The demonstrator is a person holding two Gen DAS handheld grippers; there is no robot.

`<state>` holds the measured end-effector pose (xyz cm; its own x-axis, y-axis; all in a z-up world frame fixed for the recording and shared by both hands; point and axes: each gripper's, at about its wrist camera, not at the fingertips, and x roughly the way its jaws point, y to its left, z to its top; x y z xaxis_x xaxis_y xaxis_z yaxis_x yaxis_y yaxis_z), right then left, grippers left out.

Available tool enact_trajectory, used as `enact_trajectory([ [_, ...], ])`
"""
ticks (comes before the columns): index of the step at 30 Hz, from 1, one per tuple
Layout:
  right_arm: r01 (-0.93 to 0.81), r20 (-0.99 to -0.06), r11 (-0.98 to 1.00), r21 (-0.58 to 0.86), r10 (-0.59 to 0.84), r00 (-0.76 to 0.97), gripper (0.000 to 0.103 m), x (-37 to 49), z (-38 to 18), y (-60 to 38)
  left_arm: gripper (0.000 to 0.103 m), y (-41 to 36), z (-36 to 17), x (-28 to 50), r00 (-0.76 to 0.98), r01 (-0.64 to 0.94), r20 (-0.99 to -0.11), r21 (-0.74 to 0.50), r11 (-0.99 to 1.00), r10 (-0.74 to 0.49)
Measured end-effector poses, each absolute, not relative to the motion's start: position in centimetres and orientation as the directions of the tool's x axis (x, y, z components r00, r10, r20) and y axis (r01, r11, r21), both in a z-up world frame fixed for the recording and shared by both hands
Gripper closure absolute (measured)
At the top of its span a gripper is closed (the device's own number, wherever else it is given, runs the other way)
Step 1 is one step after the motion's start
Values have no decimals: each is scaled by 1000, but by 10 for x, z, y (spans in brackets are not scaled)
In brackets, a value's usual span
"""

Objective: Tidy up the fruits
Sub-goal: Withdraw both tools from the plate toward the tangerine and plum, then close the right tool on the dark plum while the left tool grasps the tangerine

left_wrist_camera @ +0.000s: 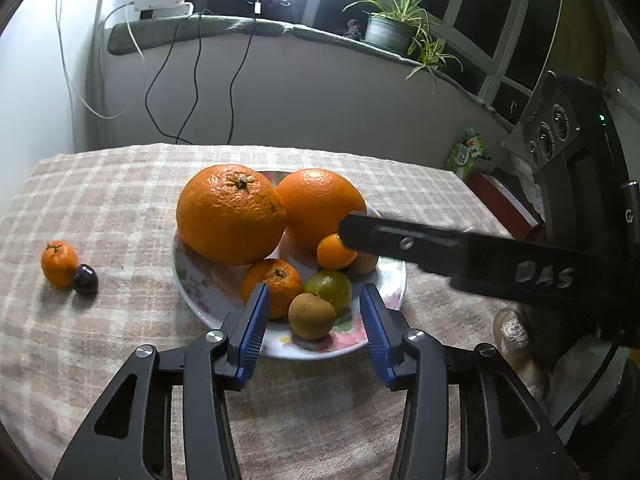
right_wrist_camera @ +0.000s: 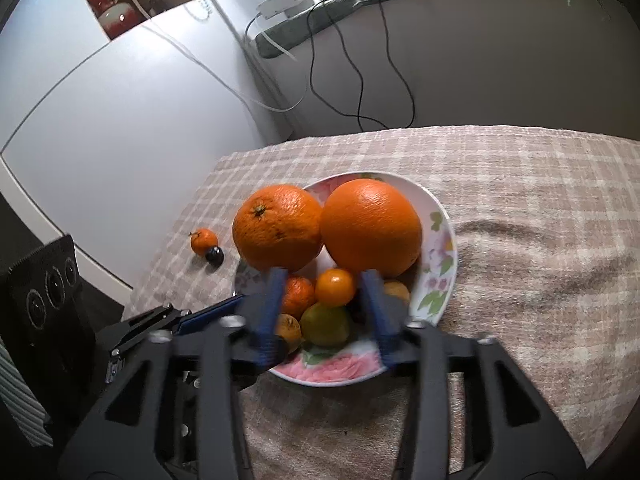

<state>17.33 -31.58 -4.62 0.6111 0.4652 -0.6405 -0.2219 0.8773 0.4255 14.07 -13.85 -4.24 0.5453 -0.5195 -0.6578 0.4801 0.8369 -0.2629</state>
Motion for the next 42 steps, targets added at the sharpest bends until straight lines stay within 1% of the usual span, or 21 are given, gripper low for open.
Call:
enact_trajectory([
  [4, -203, -625, 871, 448, 467, 625, 43, 171, -43, -325, 57, -136, -44, 141, 542, 471, -661, -273, 839, -519],
  [8, -184, -617, 868, 462, 463, 637, 37, 170, -42, -332, 57, -134, -44, 139, 542, 470, -660, -276, 839, -520],
  [13, -179, -610, 872, 457, 453, 650, 33, 168, -40, -335, 57, -131, -42, 137, 545, 468, -655, -279, 839, -522],
  [14, -180, -610, 873, 453, 451, 652, 31, 167, -39, -335, 56, -131, -42, 137, 546, 467, -655, -280, 839, -523],
  [15, -180, -610, 875, 449, 448, 654, 28, 166, -38, -335, 52, -131, -42, 136, 546, 467, -654, -281, 839, -523],
  [17, -183, -607, 879, 441, 442, 661, 28, 164, -35, -333, 47, -129, -41, 135, 549, 466, -650, -283, 839, -525],
  [19, -184, -610, 886, 426, 432, 665, 27, 162, -33, -331, 38, -128, -39, 134, 550, 464, -649, -286, 839, -525],
  [20, -183, -613, 890, 417, 424, 667, 27, 162, -32, -330, 36, -127, -39, 133, 551, 461, -650, -286, 840, -524],
  [23, -188, -615, 901, 392, 408, 674, 15, 161, -28, -325, 35, -120, -37, 132, 560, 452, -646, -287, 845, -519],
  [30, -248, -593, 912, 326, 401, 698, 15, 154, -12, -309, 35, -82, -35, 132, 599, 392, -632, -303, 869, -491],
  [37, -368, -592, 911, 188, 404, 698, 15, 149, -2, -272, 35, -23, -36, 138, 653, 293, -632, -297, 909, -417],
  [42, -436, -598, 887, 154, 435, 673, 15, 148, -1, -245, 35, 12, -37, 144, 677, 227, -633, -305, 925, -375],
])
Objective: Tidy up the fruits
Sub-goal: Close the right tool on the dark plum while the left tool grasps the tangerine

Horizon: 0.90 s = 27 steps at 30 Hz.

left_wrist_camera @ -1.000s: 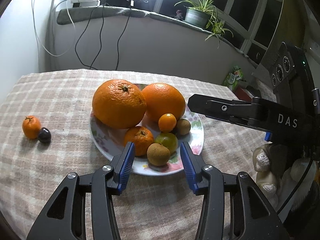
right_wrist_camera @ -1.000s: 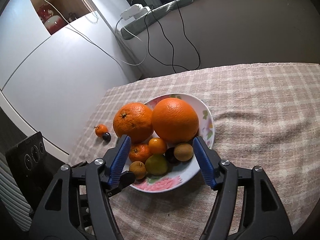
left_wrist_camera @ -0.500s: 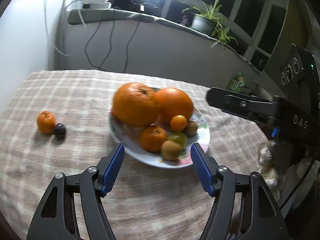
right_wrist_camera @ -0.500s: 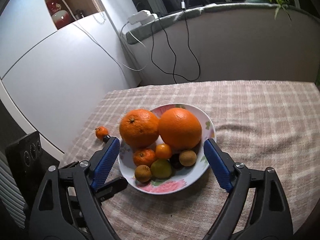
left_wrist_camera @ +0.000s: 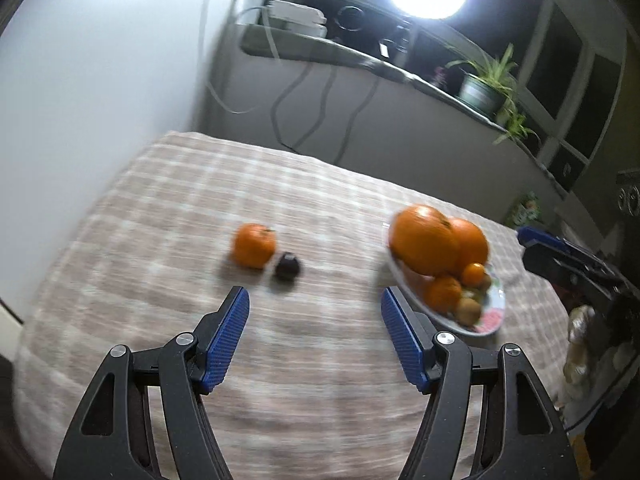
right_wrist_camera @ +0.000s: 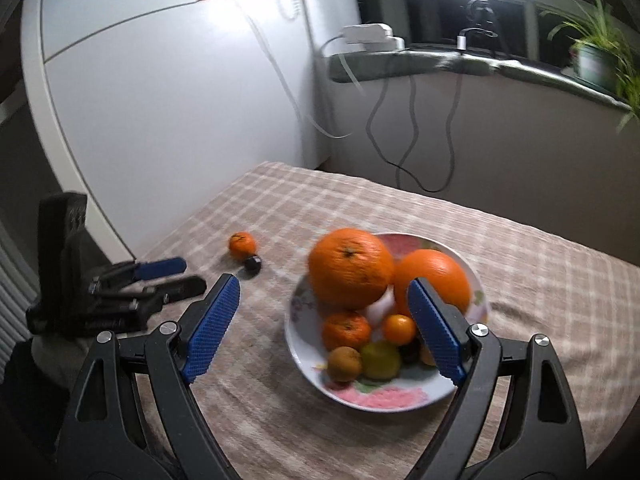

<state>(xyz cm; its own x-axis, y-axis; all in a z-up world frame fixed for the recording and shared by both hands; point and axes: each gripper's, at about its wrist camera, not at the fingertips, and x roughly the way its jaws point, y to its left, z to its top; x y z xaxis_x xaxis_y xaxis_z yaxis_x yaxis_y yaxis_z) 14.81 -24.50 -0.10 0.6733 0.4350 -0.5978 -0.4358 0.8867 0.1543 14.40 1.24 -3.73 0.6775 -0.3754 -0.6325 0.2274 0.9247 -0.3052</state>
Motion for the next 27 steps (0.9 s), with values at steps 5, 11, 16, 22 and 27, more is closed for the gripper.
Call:
enact_trajectory([
  [5, -483, -605, 865, 136, 459, 651, 15, 148, 0, -223, 35, 29, -37, 148, 690, 200, -631, -305, 931, -355],
  [11, -528, -617, 844, 88, 463, 637, 15, 147, 1, -195, 35, 38, -35, 153, 697, 194, -625, -307, 932, -351],
  [16, -556, -628, 827, 80, 475, 617, 15, 148, -3, -178, 37, 42, -34, 156, 700, 201, -617, -312, 929, -359],
  [22, -568, -643, 819, 78, 477, 599, 17, 150, -12, -160, 44, 44, -35, 162, 695, 218, -617, -310, 926, -370],
  [27, -570, -662, 817, 87, 474, 580, 29, 156, -20, -146, 51, 45, -35, 168, 689, 236, -615, -311, 921, -384],
])
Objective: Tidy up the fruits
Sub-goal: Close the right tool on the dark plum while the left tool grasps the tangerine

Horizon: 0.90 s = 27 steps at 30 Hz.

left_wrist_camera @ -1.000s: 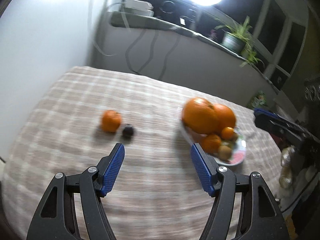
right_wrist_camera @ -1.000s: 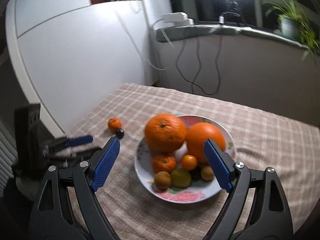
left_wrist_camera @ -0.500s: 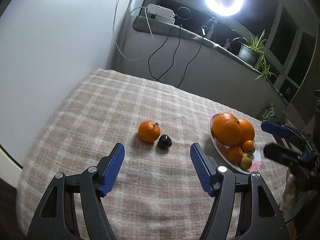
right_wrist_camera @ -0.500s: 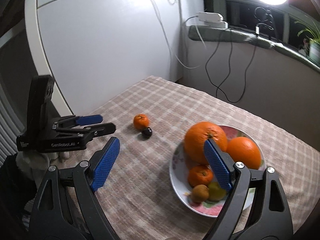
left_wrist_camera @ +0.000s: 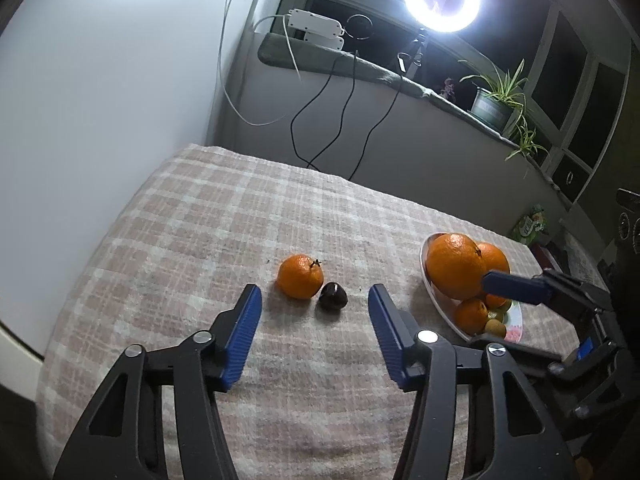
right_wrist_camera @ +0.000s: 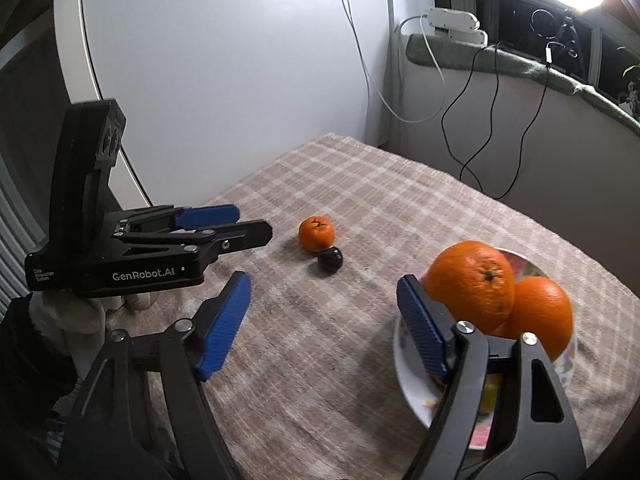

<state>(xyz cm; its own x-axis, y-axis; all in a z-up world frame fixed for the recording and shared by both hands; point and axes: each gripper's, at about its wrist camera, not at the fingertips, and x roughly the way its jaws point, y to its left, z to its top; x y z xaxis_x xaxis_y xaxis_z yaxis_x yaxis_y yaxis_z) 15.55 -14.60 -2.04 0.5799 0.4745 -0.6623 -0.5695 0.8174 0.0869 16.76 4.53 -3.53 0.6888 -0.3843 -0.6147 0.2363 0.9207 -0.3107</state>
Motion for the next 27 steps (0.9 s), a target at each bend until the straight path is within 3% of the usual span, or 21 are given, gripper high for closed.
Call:
enact_trajectory([
  [12, -503, -719, 855, 129, 430, 547, 58, 180, -49, -119, 60, 47, -51, 195, 633, 270, -648, -329, 905, -424],
  [27, -446, -760, 889, 103, 360, 542, 63, 200, -75, -97, 60, 36, -68, 227, 569, 299, -693, -327, 897, -442],
])
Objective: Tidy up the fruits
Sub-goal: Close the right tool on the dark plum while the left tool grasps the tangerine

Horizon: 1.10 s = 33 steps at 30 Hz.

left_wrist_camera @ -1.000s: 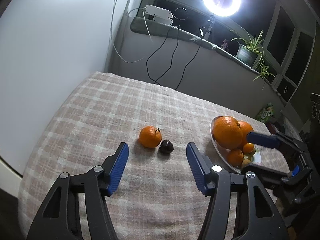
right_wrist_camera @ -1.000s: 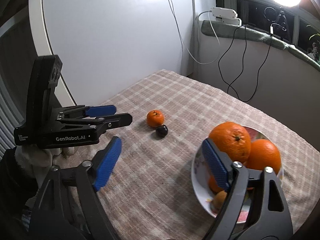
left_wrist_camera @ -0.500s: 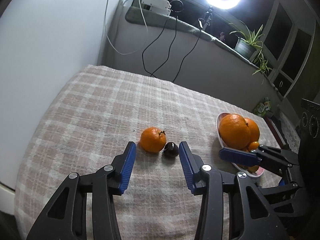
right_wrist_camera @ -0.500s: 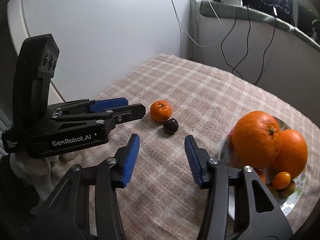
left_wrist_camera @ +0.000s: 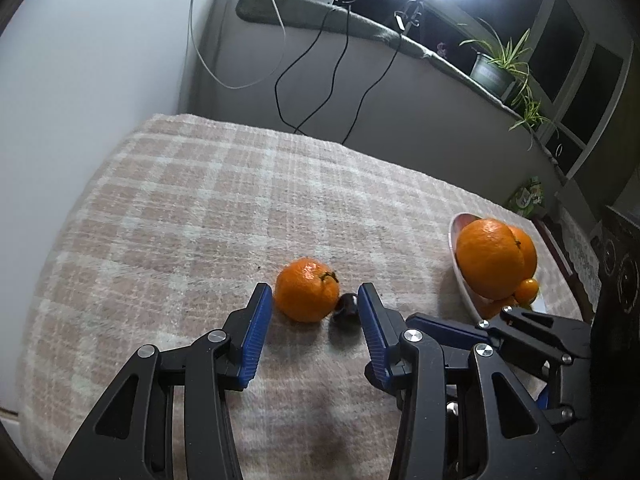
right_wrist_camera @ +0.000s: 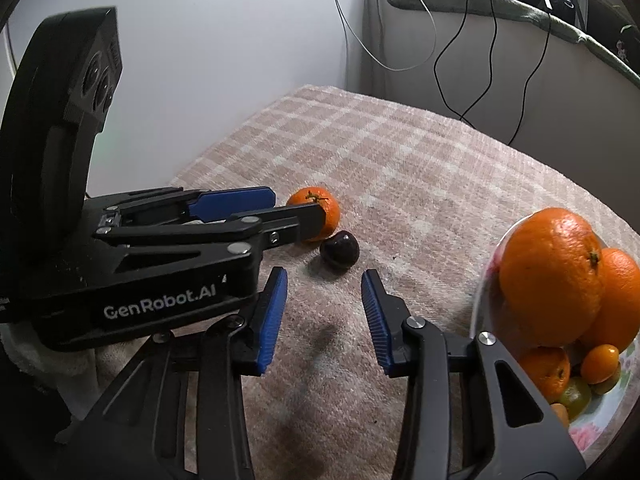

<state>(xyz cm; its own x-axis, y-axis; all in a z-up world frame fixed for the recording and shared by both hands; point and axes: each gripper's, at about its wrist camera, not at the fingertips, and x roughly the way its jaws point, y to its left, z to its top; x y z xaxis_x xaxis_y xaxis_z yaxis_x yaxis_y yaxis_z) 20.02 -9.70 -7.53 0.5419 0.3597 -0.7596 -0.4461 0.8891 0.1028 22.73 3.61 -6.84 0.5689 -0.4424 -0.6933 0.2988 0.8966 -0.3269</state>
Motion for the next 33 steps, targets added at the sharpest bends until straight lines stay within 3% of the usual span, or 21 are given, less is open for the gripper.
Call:
enact_trajectory([
  [10, -421, -768, 900, 111, 347, 538, 63, 211, -86, -94, 69, 40, -78, 241, 541, 299, -693, -372, 879, -477],
  [22, -396, -782, 911, 115, 329, 530, 63, 229, -94, -87, 70, 46, -78, 243, 543, 298, -678, -397, 868, -497],
  [26, -399, -786, 910, 111, 326, 524, 76, 232, -95, -84, 71, 46, -78, 243, 543, 298, -678, -397, 868, -496],
  [33, -404, -778, 907, 118, 337, 530, 77, 230, -94, -83, 71, 48, -77, 240, 549, 290, -675, -398, 870, -492],
])
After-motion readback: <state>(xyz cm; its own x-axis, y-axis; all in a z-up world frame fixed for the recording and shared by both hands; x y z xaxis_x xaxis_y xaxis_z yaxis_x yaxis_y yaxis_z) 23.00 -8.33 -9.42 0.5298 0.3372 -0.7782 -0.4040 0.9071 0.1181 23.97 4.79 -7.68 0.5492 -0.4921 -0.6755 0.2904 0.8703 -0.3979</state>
